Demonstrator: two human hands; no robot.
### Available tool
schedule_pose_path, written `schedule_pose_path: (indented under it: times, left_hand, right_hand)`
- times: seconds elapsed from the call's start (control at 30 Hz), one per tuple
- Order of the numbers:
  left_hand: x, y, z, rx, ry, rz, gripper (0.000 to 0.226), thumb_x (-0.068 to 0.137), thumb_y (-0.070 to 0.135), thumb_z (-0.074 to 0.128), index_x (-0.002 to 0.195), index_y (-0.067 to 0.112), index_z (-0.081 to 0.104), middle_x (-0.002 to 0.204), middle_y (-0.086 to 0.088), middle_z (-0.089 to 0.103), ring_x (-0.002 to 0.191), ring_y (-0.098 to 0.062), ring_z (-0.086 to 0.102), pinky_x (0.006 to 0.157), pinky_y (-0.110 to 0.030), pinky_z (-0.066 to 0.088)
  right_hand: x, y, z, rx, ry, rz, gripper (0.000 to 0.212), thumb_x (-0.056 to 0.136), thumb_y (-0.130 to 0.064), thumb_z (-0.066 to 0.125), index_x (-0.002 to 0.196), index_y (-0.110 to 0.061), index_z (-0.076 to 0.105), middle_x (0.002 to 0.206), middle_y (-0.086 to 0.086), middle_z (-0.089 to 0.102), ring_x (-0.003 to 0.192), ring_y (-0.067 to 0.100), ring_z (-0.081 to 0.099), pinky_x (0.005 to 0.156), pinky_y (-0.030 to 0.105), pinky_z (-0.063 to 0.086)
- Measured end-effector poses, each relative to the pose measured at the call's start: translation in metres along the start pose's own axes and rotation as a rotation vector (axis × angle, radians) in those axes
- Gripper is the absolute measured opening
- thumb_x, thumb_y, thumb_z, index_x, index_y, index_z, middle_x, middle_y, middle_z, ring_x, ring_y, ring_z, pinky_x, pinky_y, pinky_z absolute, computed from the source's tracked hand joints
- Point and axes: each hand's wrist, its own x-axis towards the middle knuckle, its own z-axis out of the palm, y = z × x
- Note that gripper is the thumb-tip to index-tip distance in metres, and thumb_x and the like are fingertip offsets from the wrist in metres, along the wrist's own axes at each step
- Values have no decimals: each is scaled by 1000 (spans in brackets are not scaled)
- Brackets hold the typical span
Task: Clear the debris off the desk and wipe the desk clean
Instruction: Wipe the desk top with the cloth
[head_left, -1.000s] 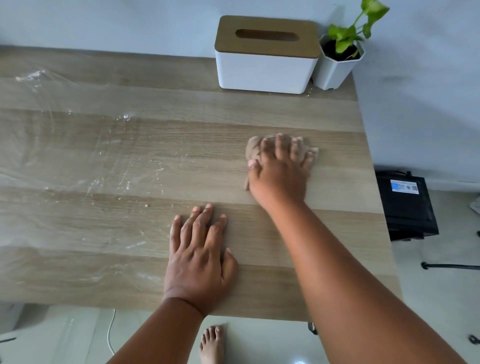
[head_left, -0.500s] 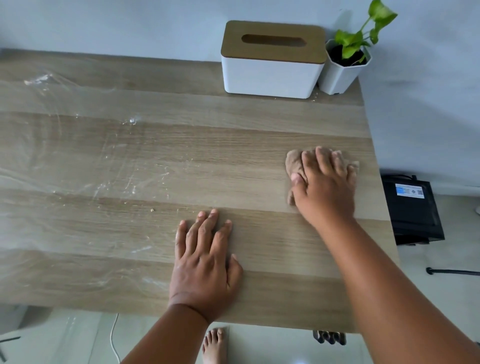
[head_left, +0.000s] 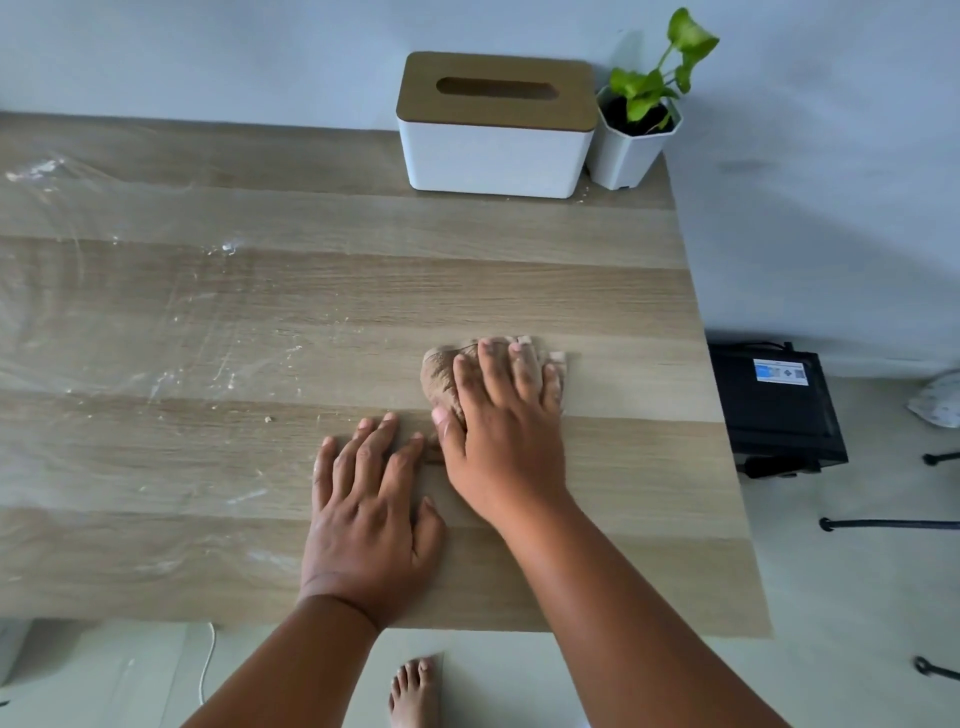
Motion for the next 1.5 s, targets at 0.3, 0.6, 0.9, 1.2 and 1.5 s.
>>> schedule_pose_path:
  times: [0.3,0.6,0.9,1.2,1.5]
  left_hand:
    - [-1,1,-1,3,21,9,61,83,37,43,134,9,61,150,-16,50,145,-37,39,120,-60,24]
    - [-2,3,-1,13,43,7,60,82,37,44,133,9,61,148,-15,50,144,-35,39,121,-58,23]
    - [-5,3,1,26,52,20,61,83,39,44,133,9,60,148,-15,50,143,-35,40,121,-56,22]
    - [62,71,6,-92,162,69,52,96,46,41,141,23,47,147,-4,46,137,-25,38,113,-49,34]
    - [24,78,30,112,-84,135,62,103,54,19,160,28,25,170,0,20,158,-23,10,126,-49,11]
  right_hand:
    - [-74,42,-12,216,18,-89,63,102,-49,43,158,-21,38,172,4,16,159,27,9,127,54,17]
    - [-112,73,-10,15,75,115,72,91,-45,48,153,-9,43,165,14,32,156,33,23,124,59,19]
    - [-110,70,-14,27,50,138,79,90,-45,40,159,-9,31,166,14,30,156,33,21,125,59,15]
    - [-110,75,-9,63,18,104,70,98,-44,22,162,-16,22,172,7,14,160,26,1,128,55,1]
    - [-112,75,-14,101,36,77,69,95,-39,22,160,-19,31,170,4,23,159,27,10,127,58,6]
